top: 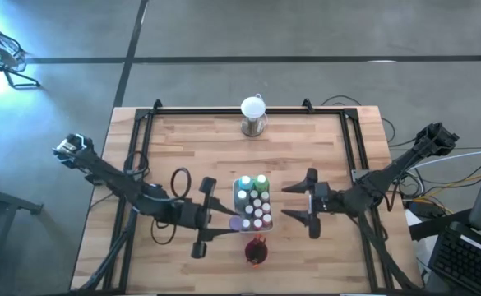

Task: Pick & Place Paint Supplies
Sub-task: Put the purple paint bottle into the white bin

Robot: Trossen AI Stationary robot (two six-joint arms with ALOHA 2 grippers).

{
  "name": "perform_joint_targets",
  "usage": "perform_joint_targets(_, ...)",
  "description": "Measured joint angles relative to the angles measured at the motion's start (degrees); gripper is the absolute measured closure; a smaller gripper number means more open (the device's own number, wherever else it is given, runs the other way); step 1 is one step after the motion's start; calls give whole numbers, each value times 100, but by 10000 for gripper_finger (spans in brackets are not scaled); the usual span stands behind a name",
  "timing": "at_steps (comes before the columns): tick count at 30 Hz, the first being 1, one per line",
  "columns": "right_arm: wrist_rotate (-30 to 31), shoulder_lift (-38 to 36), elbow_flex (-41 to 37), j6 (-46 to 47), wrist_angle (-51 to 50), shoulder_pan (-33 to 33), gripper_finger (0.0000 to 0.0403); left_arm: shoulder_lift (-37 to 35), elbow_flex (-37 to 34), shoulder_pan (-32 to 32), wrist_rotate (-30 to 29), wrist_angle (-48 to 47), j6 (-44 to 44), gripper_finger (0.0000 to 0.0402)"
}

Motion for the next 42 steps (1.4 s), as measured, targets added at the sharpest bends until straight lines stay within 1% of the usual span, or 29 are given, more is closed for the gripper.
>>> perform_joint_targets(4, -122, 54, 0, -80, 300, 1, 101, 0, 0, 100, 2, 58, -160, 243)
perform_joint_targets(10, -596, 585, 54, -1081, 1637, 0, 113, 0, 0, 242, 4, 114, -395, 243)
perform_joint_targets(13, -606, 945, 352, -1365, 1662, 0, 115, 0, 0, 255, 3, 166, -404, 243)
perform_joint_targets(15, -505, 1143, 596, -1423, 1648, 0, 112, 0, 0, 256, 13, 201, -404, 243)
perform_joint_targets(20, -450, 1698, 1314, -1721, 1632, 0, 90, 0, 7, 256, 24, 195, -437, 243)
perform_joint_targets(23, -22, 1983, 1759, -2076, 1395, 0, 75, 0, 7, 256, 51, 191, -454, 243)
perform_joint_targets(25, 376, 2143, 2046, -2031, 1075, -1, 65, 0, 7, 256, 139, 186, -466, 243)
perform_joint_targets(29, 760, 2490, 2676, -1798, 494, -9, 49, 0, 7, 256, 145, 162, -470, 243)
perform_joint_targets(34, 723, 2863, 3302, -1780, 149, 2, 44, 0, 7, 256, 146, 135, -471, 243)
perform_joint_targets(38, 551, 3054, 3678, -1585, -313, -4, 58, 0, 7, 256, 146, 125, -470, 243)
perform_joint_targets(42, 479, 3168, 3823, -1535, -396, -37, 74, 0, 7, 256, 146, 125, -470, 243)
